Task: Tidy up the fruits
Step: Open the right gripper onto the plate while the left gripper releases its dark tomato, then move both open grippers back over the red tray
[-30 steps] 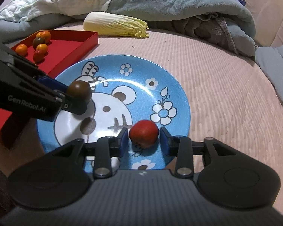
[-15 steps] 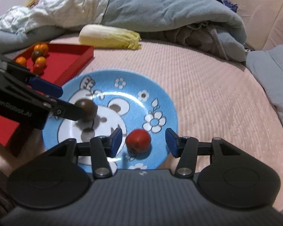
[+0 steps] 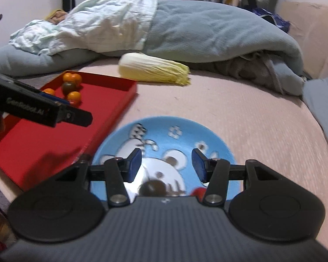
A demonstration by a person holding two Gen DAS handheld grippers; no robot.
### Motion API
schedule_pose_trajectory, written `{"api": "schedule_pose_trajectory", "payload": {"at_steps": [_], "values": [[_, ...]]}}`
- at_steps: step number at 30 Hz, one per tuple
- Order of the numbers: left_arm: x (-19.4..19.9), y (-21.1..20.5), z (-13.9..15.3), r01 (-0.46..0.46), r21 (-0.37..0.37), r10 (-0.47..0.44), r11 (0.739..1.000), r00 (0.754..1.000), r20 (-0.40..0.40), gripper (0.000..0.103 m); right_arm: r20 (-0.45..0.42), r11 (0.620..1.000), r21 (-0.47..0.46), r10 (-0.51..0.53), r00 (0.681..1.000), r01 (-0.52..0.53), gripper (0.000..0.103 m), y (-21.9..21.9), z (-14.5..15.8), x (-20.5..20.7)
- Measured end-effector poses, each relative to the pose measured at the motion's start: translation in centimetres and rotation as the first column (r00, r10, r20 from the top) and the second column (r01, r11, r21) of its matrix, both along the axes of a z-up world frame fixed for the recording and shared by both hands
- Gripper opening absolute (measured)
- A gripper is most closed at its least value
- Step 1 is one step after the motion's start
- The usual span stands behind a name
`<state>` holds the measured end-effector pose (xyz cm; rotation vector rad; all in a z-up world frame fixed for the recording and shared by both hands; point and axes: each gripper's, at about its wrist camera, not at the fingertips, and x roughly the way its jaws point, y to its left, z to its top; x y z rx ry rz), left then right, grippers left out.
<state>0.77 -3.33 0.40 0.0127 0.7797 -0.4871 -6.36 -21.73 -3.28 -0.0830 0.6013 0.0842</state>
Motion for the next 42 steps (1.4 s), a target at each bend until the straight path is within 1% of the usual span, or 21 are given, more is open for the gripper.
{"api": "schedule_pose_trajectory", "payload": {"at_steps": [2, 4, 9, 13, 21, 27, 34, 36, 42], "values": [[0.2, 1.4, 0.1, -0.033, -0.004, 0.033, 0.999, 0.999, -0.002, 0.068, 0.002, 1.000, -0.002, 0.016, 1.000, -0.016, 0.053, 0.7, 0.2, 0.3], [0.3, 2.7, 0.1, -0.067, -0.003, 0.067, 0.998, 0.998, 0.002, 0.074, 0.000, 1.000, -0.006, 0.023, 1.000, -0.023, 0.053, 1.2, 0.2, 0.5], [0.7, 5.4, 0.0, -0.132, 0.000, 0.132, 0.991, 0.991, -0.008, 0.074, -0.006, 1.000, -0.008, 0.028, 1.000, -0.028, 0.053, 1.9, 0.0, 0.7], [0.8, 6.9, -0.4, -0.166, 0.017, 0.166, 0.986, 0.986, -0.010, 0.074, -0.008, 0.999, 0.003, 0.043, 0.999, -0.043, 0.053, 2.6, -0.1, 0.9], [1.5, 9.5, -1.6, -0.248, 0.058, 0.250, 0.967, 0.968, -0.037, 0.074, 0.001, 0.988, 0.033, 0.151, 0.989, -0.151, 0.053, 6.5, 0.1, 1.3], [2.7, 11.4, -2.4, -0.309, 0.073, 0.313, 0.948, 0.947, -0.065, 0.074, -0.014, 0.975, 0.059, 0.215, 0.976, -0.214, 0.053, 9.1, 0.1, 3.0], [5.0, 12.9, -3.5, -0.347, 0.118, 0.357, 0.931, 0.930, -0.082, 0.074, -0.038, 0.962, 0.055, 0.269, 0.962, -0.267, 0.053, 11.6, -0.2, 5.3], [5.7, 13.3, -3.8, -0.353, 0.120, 0.364, 0.928, 0.927, -0.089, 0.073, -0.043, 0.959, 0.062, 0.281, 0.959, -0.278, 0.053, 12.2, -0.4, 6.1], [7.3, 13.0, -4.0, -0.336, 0.135, 0.345, 0.932, 0.937, -0.053, 0.071, -0.080, 0.951, 0.075, 0.306, 0.949, -0.301, 0.053, 14.1, -1.2, 8.6]]}}
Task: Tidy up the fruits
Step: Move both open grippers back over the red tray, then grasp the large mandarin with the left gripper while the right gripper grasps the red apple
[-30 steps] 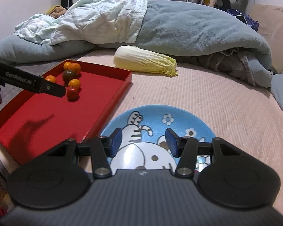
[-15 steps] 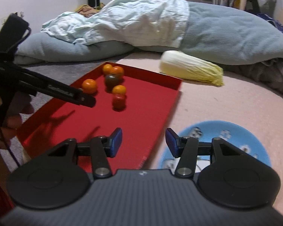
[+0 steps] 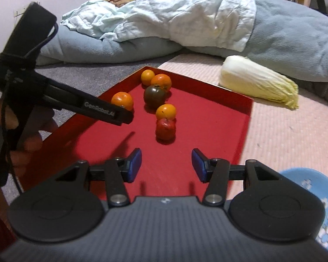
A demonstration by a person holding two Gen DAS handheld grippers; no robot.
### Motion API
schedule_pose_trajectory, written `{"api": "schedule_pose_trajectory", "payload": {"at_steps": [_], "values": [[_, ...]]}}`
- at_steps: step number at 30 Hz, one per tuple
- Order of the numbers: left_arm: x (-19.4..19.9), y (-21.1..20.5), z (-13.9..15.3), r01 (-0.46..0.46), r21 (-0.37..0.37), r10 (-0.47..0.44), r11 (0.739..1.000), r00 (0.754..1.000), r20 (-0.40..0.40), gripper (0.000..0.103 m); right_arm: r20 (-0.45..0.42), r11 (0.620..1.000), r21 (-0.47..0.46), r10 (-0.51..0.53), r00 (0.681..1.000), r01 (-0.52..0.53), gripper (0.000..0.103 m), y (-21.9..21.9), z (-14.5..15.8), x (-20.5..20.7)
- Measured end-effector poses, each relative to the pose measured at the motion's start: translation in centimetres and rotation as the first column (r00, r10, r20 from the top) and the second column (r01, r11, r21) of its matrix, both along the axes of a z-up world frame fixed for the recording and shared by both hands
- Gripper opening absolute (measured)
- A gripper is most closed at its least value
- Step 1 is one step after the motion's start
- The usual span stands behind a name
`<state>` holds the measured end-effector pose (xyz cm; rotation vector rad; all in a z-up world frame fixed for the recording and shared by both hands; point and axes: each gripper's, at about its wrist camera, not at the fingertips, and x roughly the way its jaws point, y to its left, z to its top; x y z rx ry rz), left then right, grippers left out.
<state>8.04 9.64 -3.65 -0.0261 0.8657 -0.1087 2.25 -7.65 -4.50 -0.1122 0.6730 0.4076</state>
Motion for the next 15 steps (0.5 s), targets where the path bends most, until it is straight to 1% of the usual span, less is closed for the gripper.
{"api": "schedule_pose_trajectory", "payload": {"at_steps": [2, 3, 6, 15], "values": [[0.5, -0.1, -0.1, 0.016, -0.006, -0.016, 1.000, 1.000, 0.001, 0.068, -0.013, 1.000, 0.007, 0.004, 1.000, -0.004, 0.053, 0.5, -0.3, 0.9], [0.8, -0.2, -0.2, 0.025, -0.011, -0.025, 1.000, 1.000, -0.004, 0.064, -0.017, 1.000, 0.008, 0.006, 1.000, -0.006, 0.053, 0.7, -0.4, 1.3], [1.1, -0.4, -0.6, 0.034, 0.006, -0.034, 0.999, 0.999, -0.011, 0.061, -0.027, 1.000, 0.000, 0.010, 1.000, -0.010, 0.053, 1.3, -0.8, 2.5], [2.1, 0.1, -0.9, 0.032, 0.001, -0.032, 0.999, 0.999, -0.006, 0.048, -0.044, 0.999, -0.022, 0.030, 0.999, -0.031, 0.052, 2.6, -1.7, 5.1]]}}
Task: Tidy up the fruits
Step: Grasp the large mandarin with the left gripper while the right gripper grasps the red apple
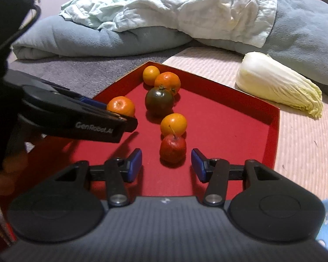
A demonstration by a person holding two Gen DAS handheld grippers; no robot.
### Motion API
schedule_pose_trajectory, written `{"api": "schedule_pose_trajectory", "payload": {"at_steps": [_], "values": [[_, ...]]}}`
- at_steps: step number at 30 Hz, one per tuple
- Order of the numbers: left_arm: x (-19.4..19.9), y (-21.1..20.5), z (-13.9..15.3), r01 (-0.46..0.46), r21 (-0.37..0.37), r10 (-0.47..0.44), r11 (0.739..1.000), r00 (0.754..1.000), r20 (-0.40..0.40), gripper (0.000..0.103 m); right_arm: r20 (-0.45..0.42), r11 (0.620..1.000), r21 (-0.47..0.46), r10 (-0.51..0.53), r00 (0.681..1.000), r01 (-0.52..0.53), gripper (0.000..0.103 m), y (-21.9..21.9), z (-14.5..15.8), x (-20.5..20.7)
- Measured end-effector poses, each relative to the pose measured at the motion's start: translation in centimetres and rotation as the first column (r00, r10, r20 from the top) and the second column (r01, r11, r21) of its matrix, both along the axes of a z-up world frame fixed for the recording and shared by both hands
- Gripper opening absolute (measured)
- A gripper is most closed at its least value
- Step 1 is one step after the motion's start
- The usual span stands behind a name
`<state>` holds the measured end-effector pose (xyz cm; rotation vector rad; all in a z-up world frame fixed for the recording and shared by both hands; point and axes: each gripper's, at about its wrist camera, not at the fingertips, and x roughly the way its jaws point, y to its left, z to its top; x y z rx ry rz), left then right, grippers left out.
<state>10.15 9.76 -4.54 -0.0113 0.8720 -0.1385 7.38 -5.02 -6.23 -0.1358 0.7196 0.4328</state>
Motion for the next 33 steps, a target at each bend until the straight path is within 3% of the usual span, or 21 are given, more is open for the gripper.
{"api": "schedule_pose_trajectory", "payload": {"at_steps": [6, 14, 33], "values": [[-0.1, 0.1, 0.0, -0.005, 0.008, 0.005, 1.000, 1.000, 0.003, 0.044, -0.019, 1.000, -0.004, -0.017, 1.000, 0.017, 0.052, 0.2, -0.5, 1.3], [-0.2, 0.1, 0.1, -0.021, 0.000, 0.021, 1.000, 1.000, 0.005, 0.043, -0.052, 0.998, 0.016, -0.054, 0.997, 0.055, 0.034, -0.1, -0.5, 2.3], [-1.8, -1.1, 1.9, 0.017, -0.007, -0.017, 1.000, 0.999, 0.041, 0.042, 0.004, 0.998, 0.040, -0.057, 0.998, 0.056, 0.033, -1.7, 1.6, -3.5]]}}
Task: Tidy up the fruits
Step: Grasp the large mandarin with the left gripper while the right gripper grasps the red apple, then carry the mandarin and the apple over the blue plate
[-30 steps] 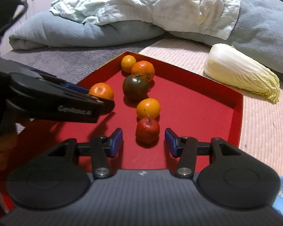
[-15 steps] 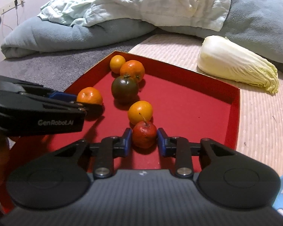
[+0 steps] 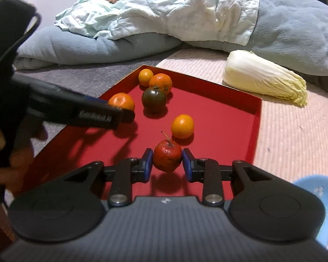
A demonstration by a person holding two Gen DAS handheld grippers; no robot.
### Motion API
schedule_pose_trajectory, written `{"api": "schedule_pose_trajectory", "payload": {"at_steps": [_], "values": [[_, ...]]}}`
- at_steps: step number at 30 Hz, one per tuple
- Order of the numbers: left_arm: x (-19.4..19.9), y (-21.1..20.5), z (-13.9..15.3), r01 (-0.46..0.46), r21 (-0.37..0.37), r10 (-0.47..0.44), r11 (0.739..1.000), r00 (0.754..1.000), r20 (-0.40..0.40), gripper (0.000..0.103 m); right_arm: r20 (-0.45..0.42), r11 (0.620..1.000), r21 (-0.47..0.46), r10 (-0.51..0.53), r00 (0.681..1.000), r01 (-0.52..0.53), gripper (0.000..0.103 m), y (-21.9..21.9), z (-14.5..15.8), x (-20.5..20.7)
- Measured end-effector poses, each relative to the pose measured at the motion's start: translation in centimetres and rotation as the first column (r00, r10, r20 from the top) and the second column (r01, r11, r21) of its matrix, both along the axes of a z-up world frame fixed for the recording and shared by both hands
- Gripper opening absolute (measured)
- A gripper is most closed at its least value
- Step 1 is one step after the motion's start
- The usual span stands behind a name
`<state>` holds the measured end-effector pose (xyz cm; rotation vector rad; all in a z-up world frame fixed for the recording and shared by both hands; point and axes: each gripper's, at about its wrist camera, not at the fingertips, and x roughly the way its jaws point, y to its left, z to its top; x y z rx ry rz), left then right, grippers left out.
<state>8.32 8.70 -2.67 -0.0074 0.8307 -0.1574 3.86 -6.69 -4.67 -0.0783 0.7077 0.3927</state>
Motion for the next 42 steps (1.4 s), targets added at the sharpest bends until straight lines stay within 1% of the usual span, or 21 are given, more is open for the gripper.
{"api": "schedule_pose_trajectory", "payload": {"at_steps": [7, 19, 30, 42], "values": [[-0.8, -1.5, 1.2, 0.031, -0.006, -0.031, 0.999, 0.999, 0.026, 0.042, 0.023, 0.999, 0.030, -0.026, 0.999, 0.025, 0.033, -1.8, 1.4, -2.6], [-2.0, -5.3, 3.1, 0.101, -0.017, -0.100, 0.995, 0.993, 0.063, 0.042, 0.061, 0.998, 0.020, -0.065, 0.996, 0.063, 0.033, -4.1, 2.9, -5.8], [-3.3, -9.5, 4.1, 0.180, -0.012, -0.178, 0.984, 0.980, 0.087, 0.042, 0.075, 0.992, 0.013, -0.128, 0.989, 0.127, 0.033, -7.5, 3.6, -8.1], [-3.9, -13.4, 4.3, 0.246, 0.002, -0.245, 0.969, 0.965, 0.093, 0.042, 0.072, 0.982, 0.013, -0.186, 0.980, 0.186, 0.033, -10.4, 3.6, -10.1]]}}
